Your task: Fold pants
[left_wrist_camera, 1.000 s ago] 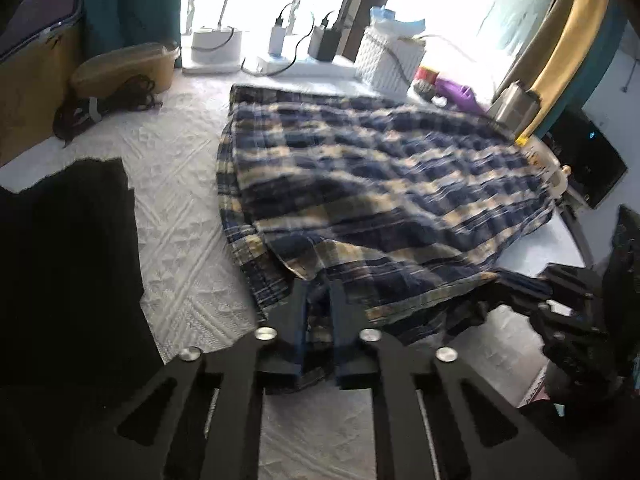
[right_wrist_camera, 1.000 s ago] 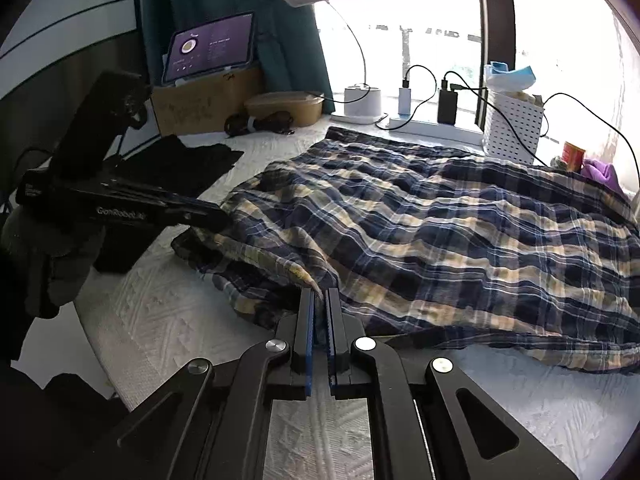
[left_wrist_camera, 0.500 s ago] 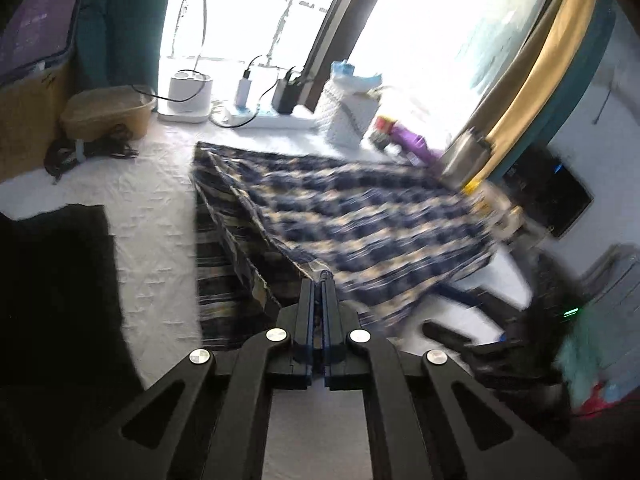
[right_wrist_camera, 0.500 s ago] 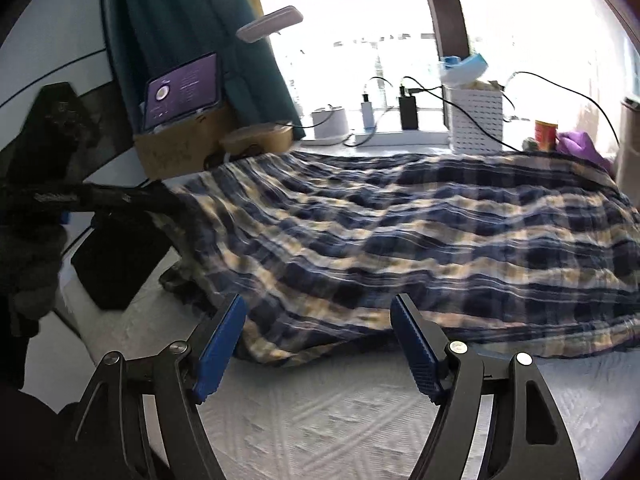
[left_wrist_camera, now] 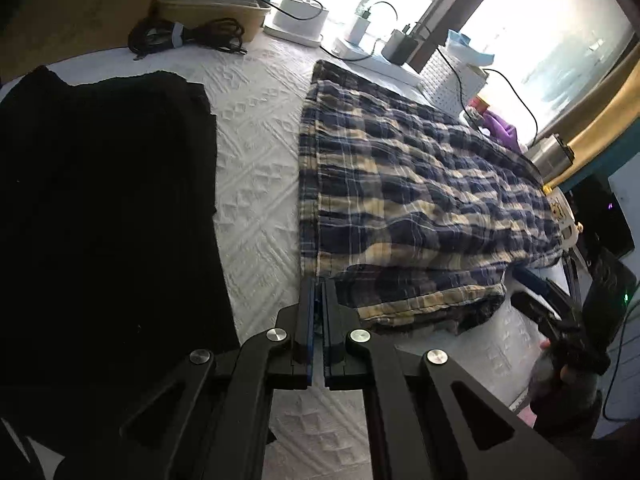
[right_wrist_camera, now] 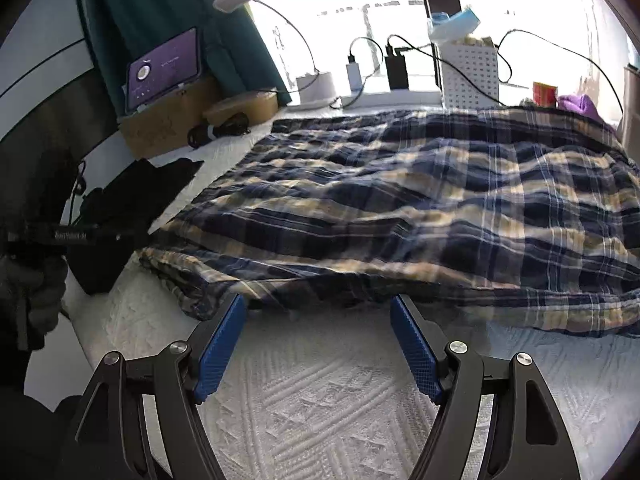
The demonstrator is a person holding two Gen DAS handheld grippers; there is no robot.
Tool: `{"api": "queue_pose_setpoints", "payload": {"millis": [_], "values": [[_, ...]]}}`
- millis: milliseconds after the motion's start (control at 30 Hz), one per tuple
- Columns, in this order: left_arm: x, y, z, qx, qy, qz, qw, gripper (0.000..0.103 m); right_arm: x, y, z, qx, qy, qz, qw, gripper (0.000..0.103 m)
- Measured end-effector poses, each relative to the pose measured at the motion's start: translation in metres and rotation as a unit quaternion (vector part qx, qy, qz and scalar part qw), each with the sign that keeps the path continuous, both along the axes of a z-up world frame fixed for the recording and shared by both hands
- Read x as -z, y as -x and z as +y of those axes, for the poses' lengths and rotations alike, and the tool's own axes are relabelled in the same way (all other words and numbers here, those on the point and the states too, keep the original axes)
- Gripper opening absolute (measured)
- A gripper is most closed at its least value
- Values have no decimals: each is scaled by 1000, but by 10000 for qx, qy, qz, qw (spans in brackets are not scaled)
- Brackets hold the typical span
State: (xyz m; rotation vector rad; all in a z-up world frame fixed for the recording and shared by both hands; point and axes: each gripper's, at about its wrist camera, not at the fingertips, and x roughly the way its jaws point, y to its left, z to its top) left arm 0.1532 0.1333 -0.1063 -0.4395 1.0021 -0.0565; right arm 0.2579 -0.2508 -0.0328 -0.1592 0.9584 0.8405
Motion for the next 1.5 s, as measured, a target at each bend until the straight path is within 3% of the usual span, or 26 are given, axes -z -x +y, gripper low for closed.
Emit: {"api": "queue_pose_setpoints", "payload": {"millis": [300, 533, 600, 667, 800, 1000, 1167, 1333, 1367, 1500], "values": [[-25, 5, -3, 247, -127, -163, 9995, 2, -3, -13, -26, 544, 136, 111, 9984, 77], [-50, 3, -20, 303, -732, -534, 9954, 5, -13, -39, -88, 1522, 222, 127, 9880, 77], [-53, 1, -23, 246, -949, -573, 9935, 16, -14, -47, -110, 1840, 303, 76, 9824, 77], [-53, 0, -20, 48, -1010, -561, 9933, 41, -15, -52, -125, 2048, 330, 43, 9782, 77], [-57, 5, -18, -298, -1192, -582, 9907, 43, -16, -63, -158, 2404, 337, 48, 9701, 77], [-49, -11, -89, 835, -898, -669, 9902, 43, -17, -75, -183, 2622, 89, 187, 9648, 77], [-27, -28, -161, 1811, -1030, -513, 9767, 43, -18, -79, -196, 2733, -127, 268, 9615, 77], [-7, -34, -191, 2211, -1576, -305, 9619, 43, -20, -78, -210, 2757, -207, 245, 9607, 75], [-3, -35, -194, 2212, -1715, -270, 9597, 43, -20, -77, -213, 2770, -240, 243, 9603, 71], [0, -34, -194, 2219, -1832, -387, 9569, 41, -16, -80, -218, 2787, -354, 326, 9592, 65]]}}
